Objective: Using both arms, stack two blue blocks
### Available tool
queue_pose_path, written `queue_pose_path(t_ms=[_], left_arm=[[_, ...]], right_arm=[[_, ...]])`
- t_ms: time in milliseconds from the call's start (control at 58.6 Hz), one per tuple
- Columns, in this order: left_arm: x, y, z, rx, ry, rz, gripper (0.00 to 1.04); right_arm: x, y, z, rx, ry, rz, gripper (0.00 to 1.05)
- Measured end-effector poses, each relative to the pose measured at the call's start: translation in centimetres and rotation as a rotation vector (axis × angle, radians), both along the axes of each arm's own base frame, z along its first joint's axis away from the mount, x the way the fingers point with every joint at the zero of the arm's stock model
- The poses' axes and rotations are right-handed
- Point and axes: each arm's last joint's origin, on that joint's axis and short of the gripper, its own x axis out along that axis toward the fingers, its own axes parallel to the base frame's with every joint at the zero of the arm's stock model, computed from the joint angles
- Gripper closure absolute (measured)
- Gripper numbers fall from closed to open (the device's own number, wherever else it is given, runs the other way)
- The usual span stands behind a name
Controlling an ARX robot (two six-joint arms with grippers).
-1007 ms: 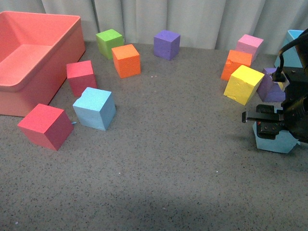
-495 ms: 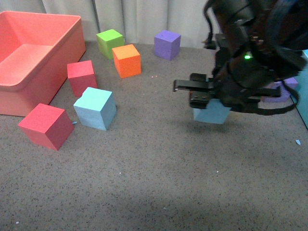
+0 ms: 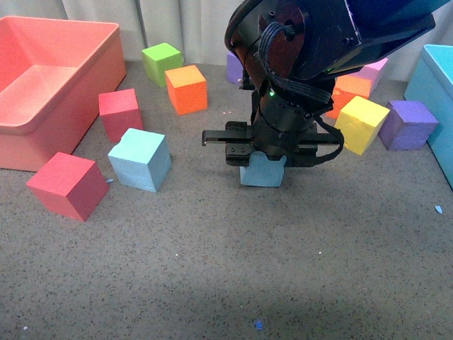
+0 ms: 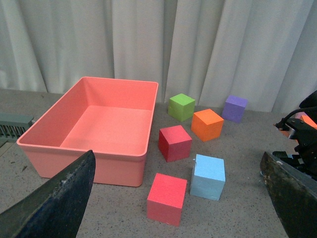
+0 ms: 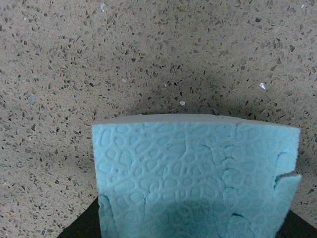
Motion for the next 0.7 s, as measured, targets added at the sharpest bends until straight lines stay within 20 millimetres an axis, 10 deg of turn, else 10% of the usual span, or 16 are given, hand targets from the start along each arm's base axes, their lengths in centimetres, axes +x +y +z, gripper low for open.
queue_pose_path(t_ms=[290, 495, 700], left_arm=[[0.0, 0.0, 0.0, 0.0, 0.0, 0.0, 0.07], [0.0, 0.0, 0.0, 0.0, 0.0, 0.0, 0.07], [0.0, 0.0, 0.0, 0.0, 0.0, 0.002, 0.07]], right_arm=[[-0.9, -0.4, 3.2, 0.068, -0.088, 0.023, 0.08], [-1.8, -1.0, 8.0, 0.085, -0.208, 0.029, 0.09], [-6.6, -7.2, 4.6, -0.073, -0.88, -0.049, 0.48]])
